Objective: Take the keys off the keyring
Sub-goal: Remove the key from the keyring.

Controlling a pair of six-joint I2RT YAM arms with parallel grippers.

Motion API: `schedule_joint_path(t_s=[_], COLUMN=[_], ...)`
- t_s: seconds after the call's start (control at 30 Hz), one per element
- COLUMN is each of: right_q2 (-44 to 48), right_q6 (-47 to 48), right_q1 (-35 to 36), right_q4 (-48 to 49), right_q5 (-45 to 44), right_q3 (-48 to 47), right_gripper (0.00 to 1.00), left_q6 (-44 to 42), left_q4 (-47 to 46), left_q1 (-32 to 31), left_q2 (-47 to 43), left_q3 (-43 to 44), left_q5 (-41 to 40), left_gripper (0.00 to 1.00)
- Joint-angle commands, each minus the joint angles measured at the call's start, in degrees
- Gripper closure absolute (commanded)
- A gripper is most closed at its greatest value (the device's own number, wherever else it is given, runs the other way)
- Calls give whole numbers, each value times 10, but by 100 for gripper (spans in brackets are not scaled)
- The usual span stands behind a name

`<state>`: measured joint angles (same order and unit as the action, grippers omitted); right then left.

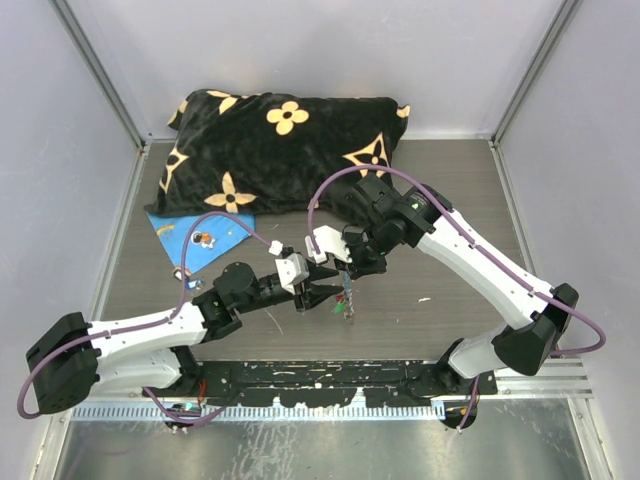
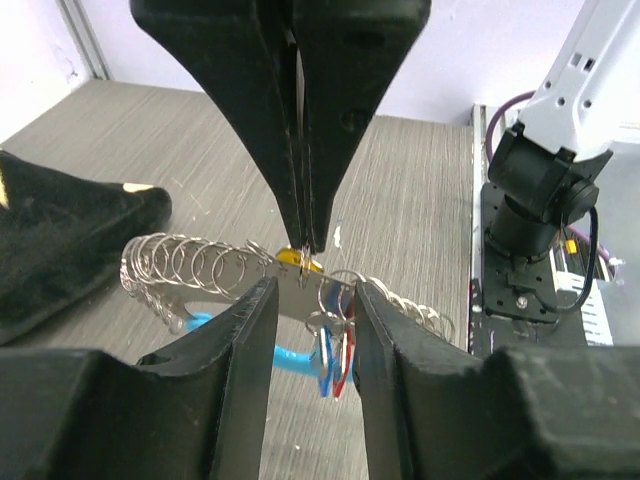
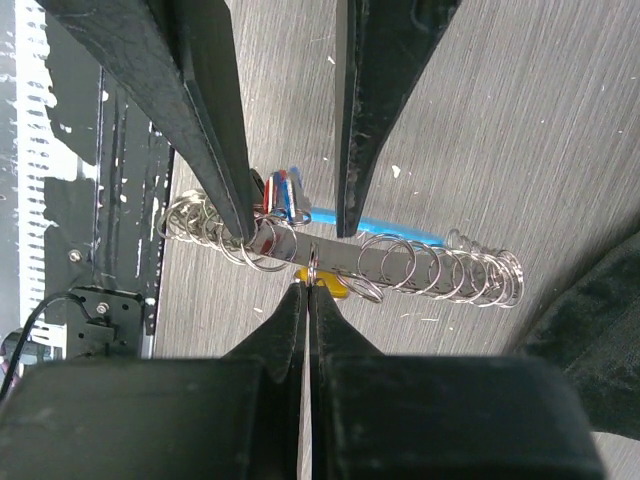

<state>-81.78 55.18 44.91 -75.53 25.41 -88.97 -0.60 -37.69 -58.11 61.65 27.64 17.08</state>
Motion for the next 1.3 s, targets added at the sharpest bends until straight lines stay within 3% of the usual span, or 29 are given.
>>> schedule_joint_path(t_s=[0.0,0.17,0.43,0.57,0.83,0.9,1.03,1.27], right_q2=[7,6,6,4,6,7,9,31], right_q6=[-3,-3,-2,-2,-1,-1,1,21], right_q1=[3,3,3,3,3,3,1,-82], right_q4=[5,3,2,2,0,0,1,-4], right_q5=[25,35,48,51,66,70,84,204], right_q3=[-32,-36,-39,-40,-42,-41,-42,-37], right_gripper=[99,99,99,99,99,99,99,77], left_q6=[19,28,23,24,19,18,16,37], left_q4=[-101,-112,-113,-112,-103,-101,-95,-129], left_q1=[-3,-4,-4,-5,-4,-5,-5,-4], left_q2=[10,25,29,32,23,19,8,-31], left_q3=[16,20,16,19,15,15,13,-14], left_q5=[-5,-1,-6,-3,-2,1,8,-25], left_gripper=[64,71,72,81,87,99,100,100])
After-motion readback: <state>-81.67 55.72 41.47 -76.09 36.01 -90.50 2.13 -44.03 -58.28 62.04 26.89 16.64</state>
